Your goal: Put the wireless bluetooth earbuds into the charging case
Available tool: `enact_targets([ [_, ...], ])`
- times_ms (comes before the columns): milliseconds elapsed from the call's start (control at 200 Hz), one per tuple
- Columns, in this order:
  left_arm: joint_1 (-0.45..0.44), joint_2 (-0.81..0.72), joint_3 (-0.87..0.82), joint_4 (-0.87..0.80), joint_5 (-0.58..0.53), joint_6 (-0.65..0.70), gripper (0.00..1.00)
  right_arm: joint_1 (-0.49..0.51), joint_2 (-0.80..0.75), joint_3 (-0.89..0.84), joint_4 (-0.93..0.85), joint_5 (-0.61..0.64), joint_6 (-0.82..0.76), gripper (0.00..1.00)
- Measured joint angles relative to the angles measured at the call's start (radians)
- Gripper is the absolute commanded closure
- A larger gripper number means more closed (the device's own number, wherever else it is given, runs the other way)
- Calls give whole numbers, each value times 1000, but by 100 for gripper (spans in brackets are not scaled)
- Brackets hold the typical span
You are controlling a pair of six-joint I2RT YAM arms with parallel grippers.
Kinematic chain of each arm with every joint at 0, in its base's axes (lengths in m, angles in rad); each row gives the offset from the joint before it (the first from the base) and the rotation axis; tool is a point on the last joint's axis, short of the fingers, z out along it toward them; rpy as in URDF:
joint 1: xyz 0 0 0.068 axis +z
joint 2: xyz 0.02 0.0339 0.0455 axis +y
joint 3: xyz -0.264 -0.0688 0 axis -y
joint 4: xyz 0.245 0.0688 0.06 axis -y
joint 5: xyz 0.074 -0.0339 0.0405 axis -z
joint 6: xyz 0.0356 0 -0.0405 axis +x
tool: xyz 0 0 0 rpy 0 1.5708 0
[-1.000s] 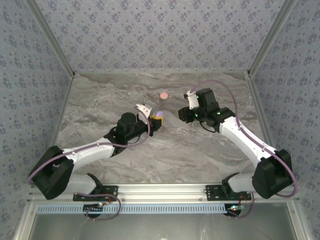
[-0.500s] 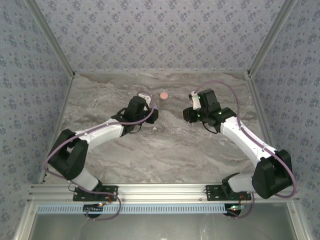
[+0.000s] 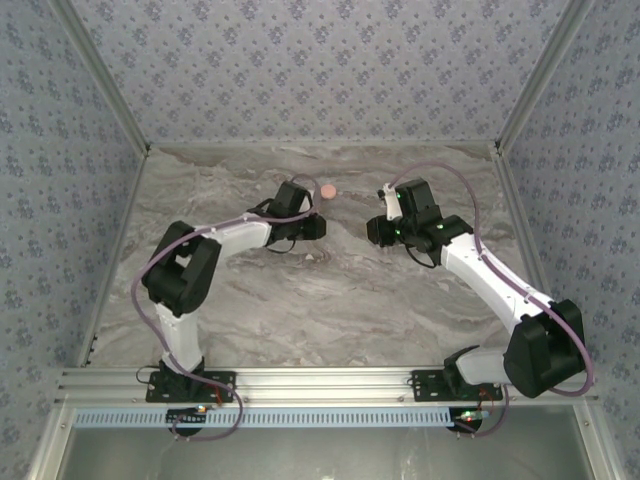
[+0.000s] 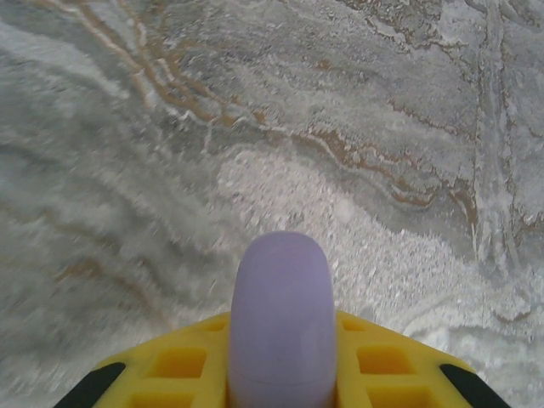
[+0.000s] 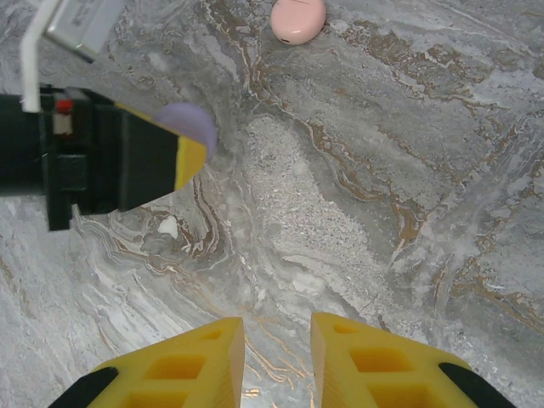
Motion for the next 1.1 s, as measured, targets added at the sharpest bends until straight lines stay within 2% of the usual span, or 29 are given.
enact_targets([
  [255, 15, 133, 124, -24, 73, -14, 77, -2, 0, -10, -2, 0, 0, 72],
  [460, 33, 201, 180, -44, 111, -18, 73, -5, -6, -19, -5, 0, 0, 71],
  [675, 38, 235, 246, -72, 126, -18, 50, -5, -19, -19, -8, 2, 0, 70],
  [805, 37, 235, 258, -84, 120, -8, 37, -9, -26, -20, -9, 9, 0, 65],
  [925, 35, 227, 261, -95, 89, 19, 30, -12, -31, -21, -13, 25, 3, 56],
  [1099, 39, 167, 220, -145, -31, 70, 22, -13, -61, -42, -26, 103, 7, 46],
])
